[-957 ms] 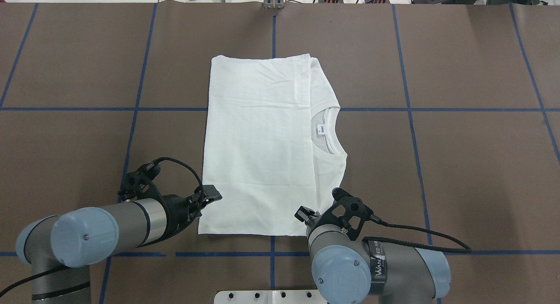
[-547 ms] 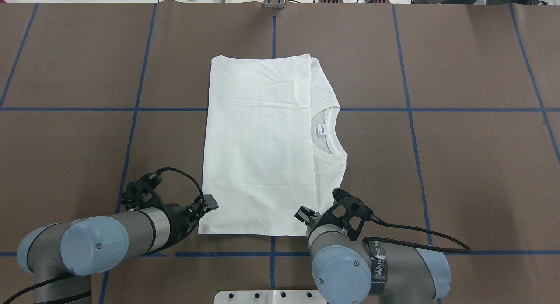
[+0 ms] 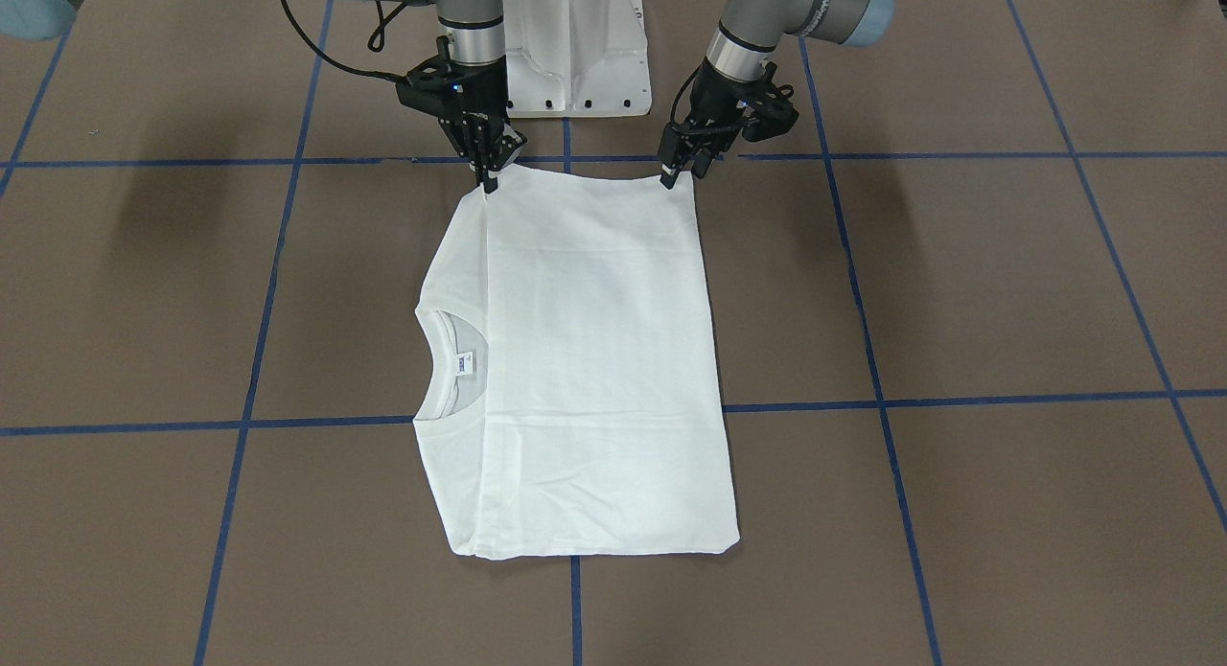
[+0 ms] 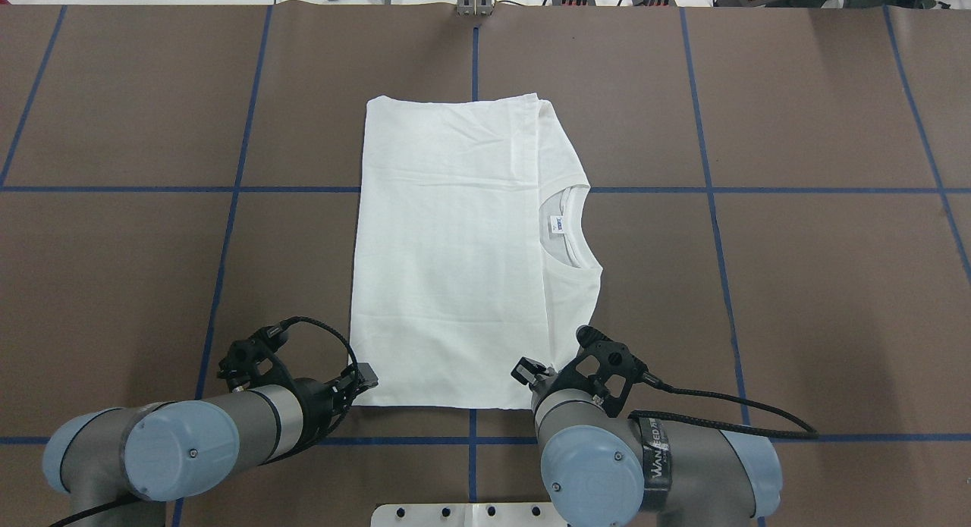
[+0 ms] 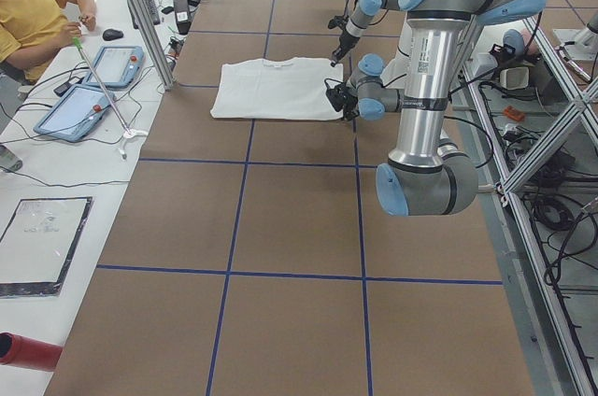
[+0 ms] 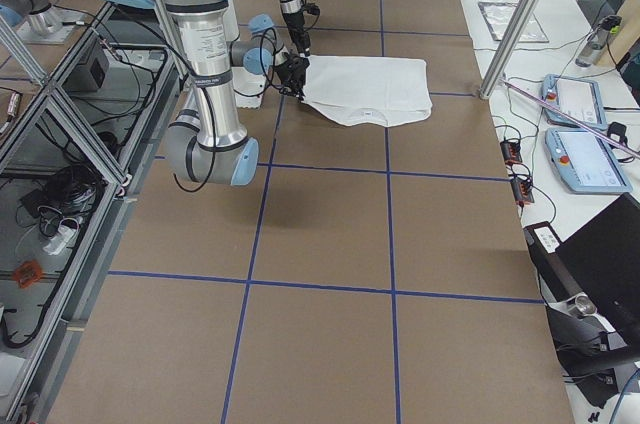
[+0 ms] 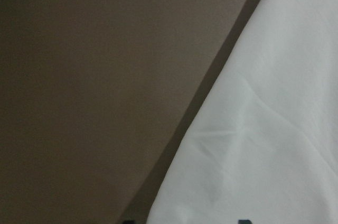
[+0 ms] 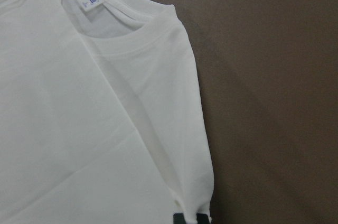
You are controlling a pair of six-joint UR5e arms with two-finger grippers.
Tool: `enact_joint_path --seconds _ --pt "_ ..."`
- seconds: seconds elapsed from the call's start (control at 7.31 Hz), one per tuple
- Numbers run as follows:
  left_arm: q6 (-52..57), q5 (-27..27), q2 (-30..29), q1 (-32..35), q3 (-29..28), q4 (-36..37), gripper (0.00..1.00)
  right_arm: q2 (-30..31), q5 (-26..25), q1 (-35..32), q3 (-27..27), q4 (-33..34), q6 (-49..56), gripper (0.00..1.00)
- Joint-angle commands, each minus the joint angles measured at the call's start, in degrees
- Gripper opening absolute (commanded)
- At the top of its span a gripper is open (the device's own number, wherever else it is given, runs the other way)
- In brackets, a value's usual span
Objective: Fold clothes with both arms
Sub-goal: 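Move the left gripper down to the shirt's edge nearest the robot, then grasp the shirt's near edge with both grippers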
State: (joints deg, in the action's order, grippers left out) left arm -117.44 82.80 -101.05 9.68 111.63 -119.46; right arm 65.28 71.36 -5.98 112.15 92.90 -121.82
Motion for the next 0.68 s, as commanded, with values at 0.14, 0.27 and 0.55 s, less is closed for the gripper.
enact_joint_path --seconds 0.14,0.27,0.55 --pt "-0.07 -0.09 0.15 -0.19 -0.54 0.02 0.0 -0.07 -0.08 0.0 0.0 0.0 0.0 0.0" --pt "0.28 -0.09 0.06 -0.19 -0.54 0.02 0.0 -0.07 -0.08 0.0 0.0 0.0 0.0 0.0" --pt "0.37 0.0 0.06 -0.1 1.21 0.02 0.0 -0.07 -0.08 0.0 0.0 0.0 0.0 0.0"
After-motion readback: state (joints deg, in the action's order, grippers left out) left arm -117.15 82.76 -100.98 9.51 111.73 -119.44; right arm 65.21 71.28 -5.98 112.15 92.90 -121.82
